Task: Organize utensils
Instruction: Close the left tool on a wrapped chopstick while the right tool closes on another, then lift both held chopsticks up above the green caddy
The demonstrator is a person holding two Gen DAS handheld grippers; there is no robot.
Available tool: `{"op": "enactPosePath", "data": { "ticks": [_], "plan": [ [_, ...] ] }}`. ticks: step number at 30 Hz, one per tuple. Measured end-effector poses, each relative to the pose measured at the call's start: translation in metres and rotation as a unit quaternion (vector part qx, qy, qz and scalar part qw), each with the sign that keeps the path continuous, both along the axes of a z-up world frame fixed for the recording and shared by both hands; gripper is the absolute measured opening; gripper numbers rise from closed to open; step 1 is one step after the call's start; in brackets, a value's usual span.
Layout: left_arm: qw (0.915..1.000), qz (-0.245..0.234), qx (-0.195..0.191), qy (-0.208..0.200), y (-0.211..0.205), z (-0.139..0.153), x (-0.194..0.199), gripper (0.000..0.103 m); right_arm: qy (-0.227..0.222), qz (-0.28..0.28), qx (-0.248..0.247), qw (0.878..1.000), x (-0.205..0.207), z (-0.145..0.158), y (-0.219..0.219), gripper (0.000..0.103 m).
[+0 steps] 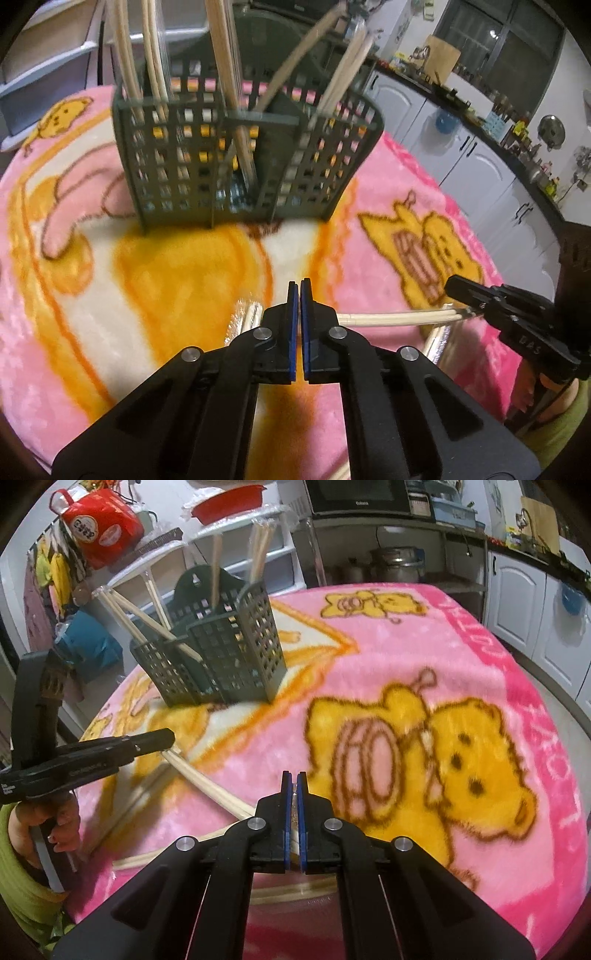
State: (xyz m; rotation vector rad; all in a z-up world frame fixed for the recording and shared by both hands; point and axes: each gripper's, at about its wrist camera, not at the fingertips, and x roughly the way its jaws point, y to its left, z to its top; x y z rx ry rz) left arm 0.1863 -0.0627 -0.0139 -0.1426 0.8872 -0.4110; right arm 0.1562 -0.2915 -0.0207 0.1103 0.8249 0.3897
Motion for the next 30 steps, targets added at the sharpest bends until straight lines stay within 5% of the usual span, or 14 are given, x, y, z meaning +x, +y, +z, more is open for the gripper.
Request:
{"op": "enactPosePath", "data": {
  "ticks": [16, 30],
  "plan": [
    [0.9953, 0.039, -0.037, -0.081, 0.036, 0.072, -0.009, 0.000, -0.063, 0.003, 0.008, 0.998, 0.005, 0.043, 0.012, 0.003],
    [0.9918, 0.041, -0.045, -0.113, 0.040, 0.098, -0.014, 0.000, -0.129, 0.016, 0.000, 0.992, 0.009, 0.089, 0.027, 0.003]
  ]
}}
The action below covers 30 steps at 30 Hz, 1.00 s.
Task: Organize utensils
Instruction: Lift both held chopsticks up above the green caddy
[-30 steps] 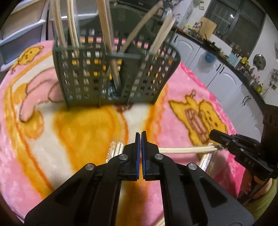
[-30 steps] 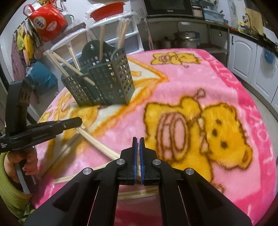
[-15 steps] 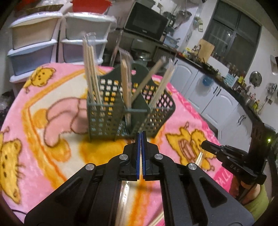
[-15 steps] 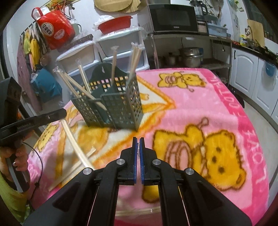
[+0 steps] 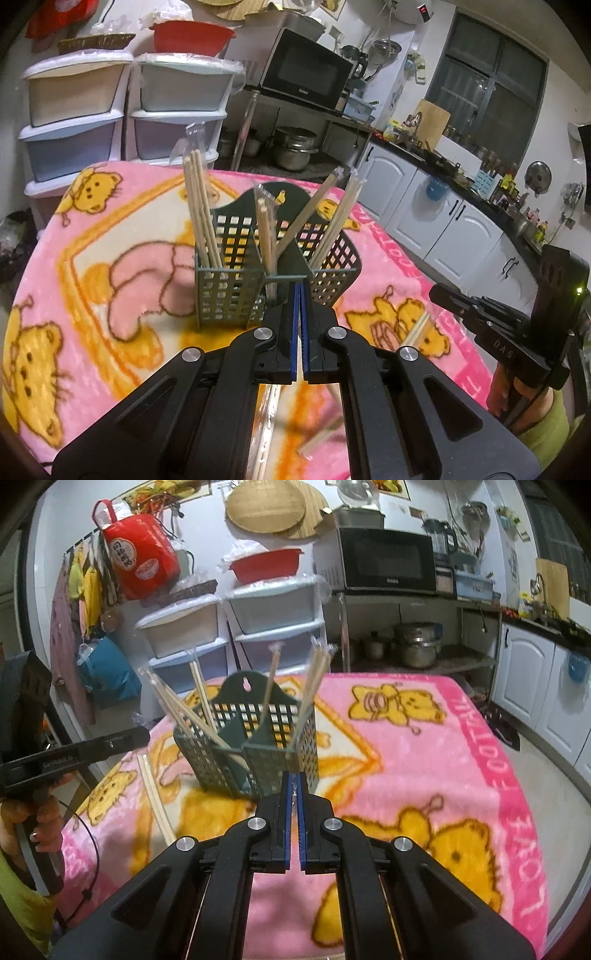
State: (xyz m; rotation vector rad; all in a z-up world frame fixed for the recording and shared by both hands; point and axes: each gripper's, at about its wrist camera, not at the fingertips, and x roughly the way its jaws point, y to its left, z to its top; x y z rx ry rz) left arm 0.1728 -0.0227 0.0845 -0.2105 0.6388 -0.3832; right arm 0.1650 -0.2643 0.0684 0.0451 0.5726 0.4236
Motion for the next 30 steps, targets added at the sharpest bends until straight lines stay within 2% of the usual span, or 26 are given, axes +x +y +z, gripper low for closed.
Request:
{"op": "enactPosePath", "data": {
  "ticks": [12, 30],
  "plan": [
    [0.9997, -0.008, 0.002, -0.025, -0.005, 0.021, 0.002, 0.000, -0.047, 0.018, -0.012, 0.999, -0.001, 0.030, 0.016, 0.003],
    [0.9985, -0.016, -0.004, -0.052, -0.010, 0.041, 0.006, 0.000, -0.085, 0.023, -0.007, 0.996, -0.007, 0.056, 0.026, 0.003]
  ]
}}
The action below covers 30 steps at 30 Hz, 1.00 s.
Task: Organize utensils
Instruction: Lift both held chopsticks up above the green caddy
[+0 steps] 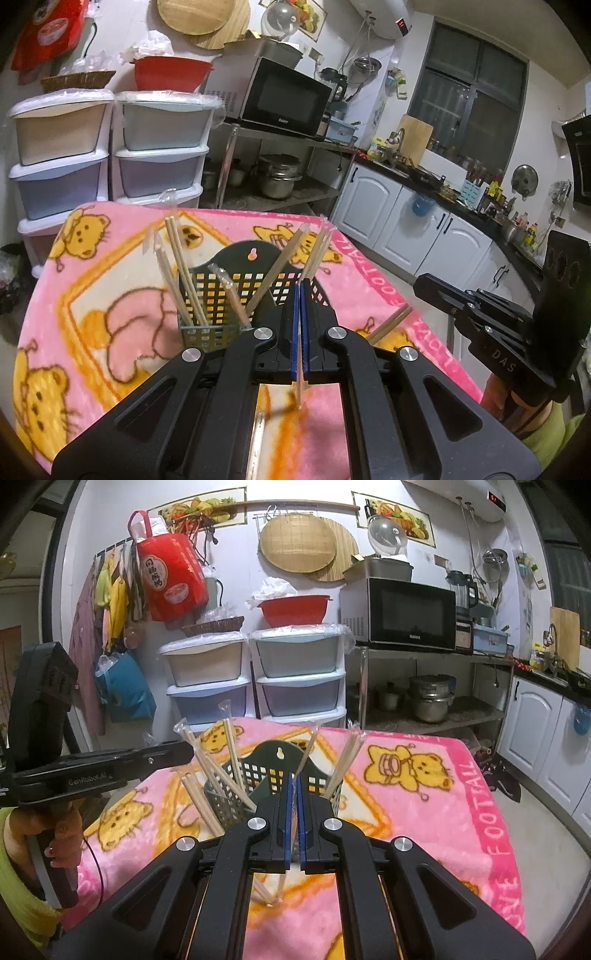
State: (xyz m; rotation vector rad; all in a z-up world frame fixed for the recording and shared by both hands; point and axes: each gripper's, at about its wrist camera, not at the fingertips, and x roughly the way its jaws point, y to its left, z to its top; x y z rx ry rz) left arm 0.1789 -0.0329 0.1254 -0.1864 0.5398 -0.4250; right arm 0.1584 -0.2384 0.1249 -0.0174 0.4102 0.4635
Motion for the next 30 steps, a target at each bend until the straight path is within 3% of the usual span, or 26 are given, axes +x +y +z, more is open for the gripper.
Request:
{"op": "enactPosePath", "data": {
  "ticks": [30],
  "plan": [
    [0.9974, -0.005, -0.001, -0.071, -0.007, 0.066, 0.005, 0.000, -0.072, -0.004, 0.016, 0.997, -0.001, 0.055, -0.002, 0.003]
  ]
}}
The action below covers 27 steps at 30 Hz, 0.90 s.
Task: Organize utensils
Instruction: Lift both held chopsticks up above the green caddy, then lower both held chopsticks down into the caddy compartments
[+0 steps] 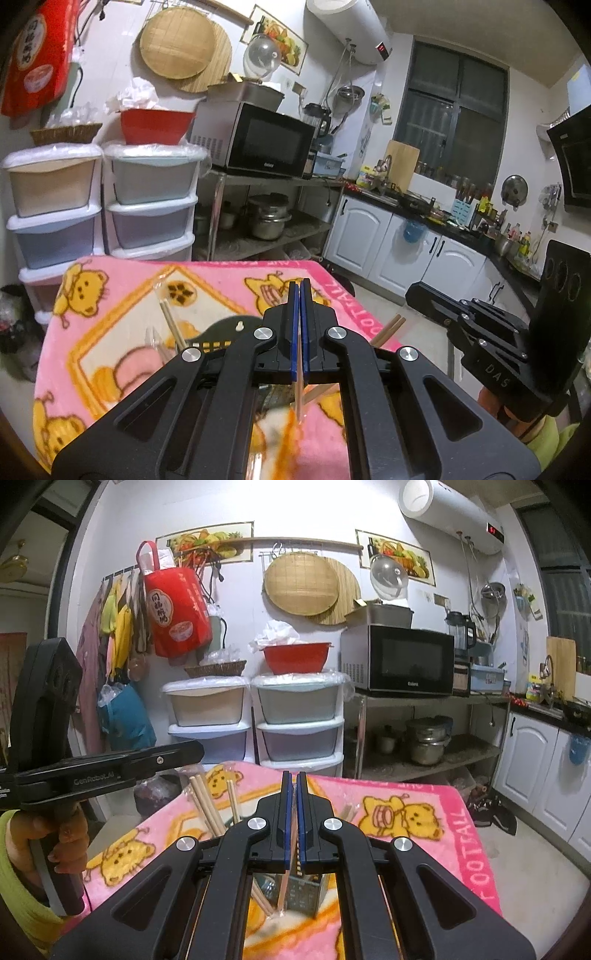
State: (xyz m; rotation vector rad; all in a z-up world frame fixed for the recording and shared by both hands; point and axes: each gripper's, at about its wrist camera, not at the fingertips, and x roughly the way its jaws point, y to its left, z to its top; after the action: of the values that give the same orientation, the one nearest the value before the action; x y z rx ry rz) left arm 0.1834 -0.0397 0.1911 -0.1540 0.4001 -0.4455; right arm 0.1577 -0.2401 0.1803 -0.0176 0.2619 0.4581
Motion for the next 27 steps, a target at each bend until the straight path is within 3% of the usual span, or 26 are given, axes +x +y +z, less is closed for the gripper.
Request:
{"op": "enactPosePath", "data": {
  "ticks": [27],
  "plan": [
    [0.9987, 0.030, -0.003, -0.041, 0.004, 0.041, 0.015, 0.000, -0.075, -0.018, -0.017, 0.997, 0.021, 0.053, 0.014, 0.002]
  ]
}}
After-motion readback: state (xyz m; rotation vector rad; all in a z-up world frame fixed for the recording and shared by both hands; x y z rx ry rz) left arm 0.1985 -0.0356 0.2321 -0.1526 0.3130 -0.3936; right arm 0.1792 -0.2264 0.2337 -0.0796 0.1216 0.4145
